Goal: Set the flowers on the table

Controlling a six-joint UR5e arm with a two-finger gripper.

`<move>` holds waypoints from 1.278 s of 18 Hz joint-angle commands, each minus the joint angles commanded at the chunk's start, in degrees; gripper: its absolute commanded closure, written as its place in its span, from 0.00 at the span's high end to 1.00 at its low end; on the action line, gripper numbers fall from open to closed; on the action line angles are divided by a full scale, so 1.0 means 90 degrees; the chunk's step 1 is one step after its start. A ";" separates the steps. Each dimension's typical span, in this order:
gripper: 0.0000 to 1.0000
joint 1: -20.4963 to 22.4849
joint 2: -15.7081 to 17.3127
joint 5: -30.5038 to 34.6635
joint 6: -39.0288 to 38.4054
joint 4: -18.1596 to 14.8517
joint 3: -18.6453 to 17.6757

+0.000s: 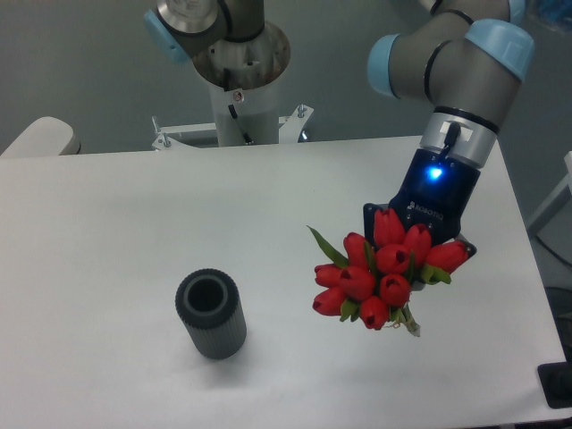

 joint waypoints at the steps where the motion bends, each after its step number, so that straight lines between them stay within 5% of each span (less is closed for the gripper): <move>1: 0.36 0.0010 0.0039 0.0196 0.0010 0.0000 0.0000; 6: 0.36 -0.0058 0.0185 0.1201 0.0652 -0.0039 -0.0155; 13: 0.36 -0.0331 0.0449 0.2909 0.1961 -0.0039 -0.0878; 23: 0.36 -0.0830 0.0654 0.5138 0.2070 -0.0039 -0.1962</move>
